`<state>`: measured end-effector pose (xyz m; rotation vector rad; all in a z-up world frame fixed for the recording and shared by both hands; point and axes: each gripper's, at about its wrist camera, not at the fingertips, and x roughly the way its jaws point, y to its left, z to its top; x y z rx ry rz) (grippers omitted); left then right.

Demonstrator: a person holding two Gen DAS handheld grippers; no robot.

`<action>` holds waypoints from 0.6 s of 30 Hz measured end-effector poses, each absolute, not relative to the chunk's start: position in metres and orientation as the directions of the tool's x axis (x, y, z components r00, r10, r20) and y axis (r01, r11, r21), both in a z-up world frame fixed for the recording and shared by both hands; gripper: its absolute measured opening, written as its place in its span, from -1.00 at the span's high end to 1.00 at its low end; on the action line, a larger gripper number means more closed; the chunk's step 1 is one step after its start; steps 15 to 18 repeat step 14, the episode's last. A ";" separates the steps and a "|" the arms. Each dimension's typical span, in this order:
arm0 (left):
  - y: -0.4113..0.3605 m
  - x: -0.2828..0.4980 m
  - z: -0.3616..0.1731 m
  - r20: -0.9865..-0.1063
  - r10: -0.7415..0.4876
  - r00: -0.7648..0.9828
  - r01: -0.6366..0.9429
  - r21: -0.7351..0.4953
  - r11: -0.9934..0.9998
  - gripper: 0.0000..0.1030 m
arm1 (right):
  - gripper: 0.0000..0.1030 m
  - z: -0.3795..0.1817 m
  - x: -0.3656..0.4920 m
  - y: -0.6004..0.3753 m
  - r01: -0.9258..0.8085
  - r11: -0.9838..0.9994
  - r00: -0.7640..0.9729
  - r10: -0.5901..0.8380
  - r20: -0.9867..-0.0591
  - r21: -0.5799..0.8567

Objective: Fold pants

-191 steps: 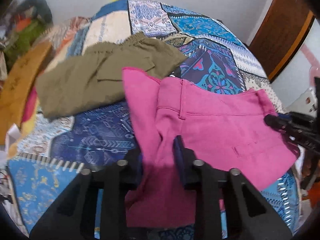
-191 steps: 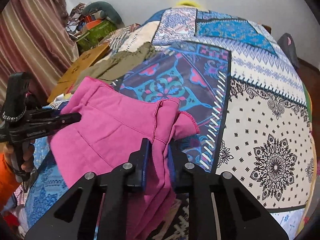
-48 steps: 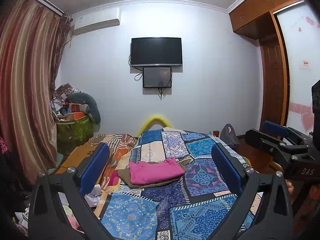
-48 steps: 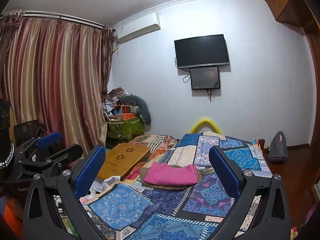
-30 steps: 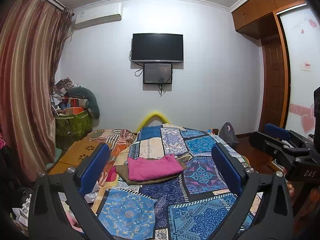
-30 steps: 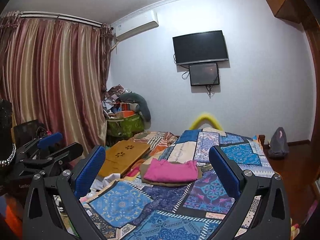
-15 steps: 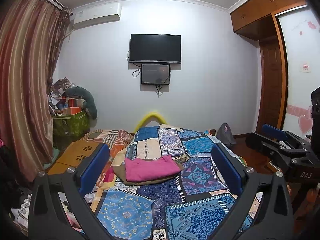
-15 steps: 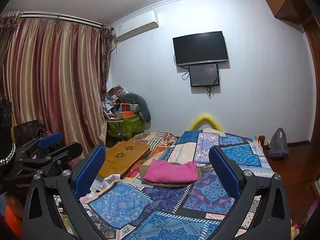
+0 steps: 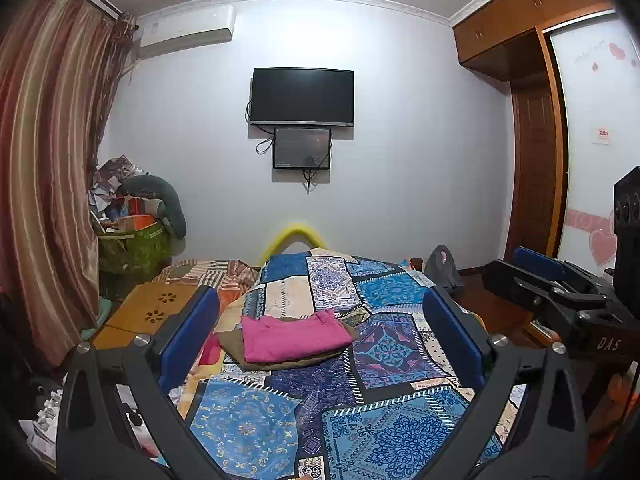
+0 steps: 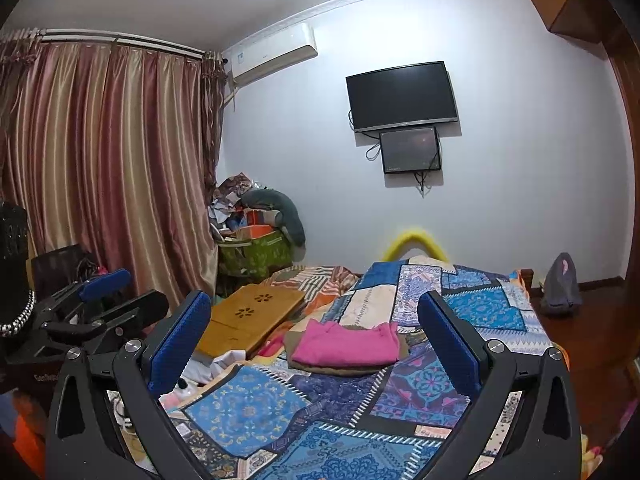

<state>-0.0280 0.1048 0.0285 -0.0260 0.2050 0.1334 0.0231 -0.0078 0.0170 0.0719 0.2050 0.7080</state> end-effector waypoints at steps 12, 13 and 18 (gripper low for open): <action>0.105 -0.029 0.029 -0.207 0.127 0.970 -0.134 -0.019 0.991 -1.00 | -1.00 0.016 0.023 -0.008 -0.634 0.763 0.746 0.646 -0.162 0.127; 0.106 -0.029 0.029 -0.208 0.127 0.970 -0.134 -0.020 0.991 -1.00 | -1.00 0.016 0.023 -0.008 -0.632 0.764 0.746 0.645 -0.164 0.127; 0.106 -0.029 0.029 -0.210 0.127 0.969 -0.135 -0.021 0.991 -1.00 | -1.00 0.016 0.024 -0.008 -0.632 0.764 0.746 0.645 -0.166 0.129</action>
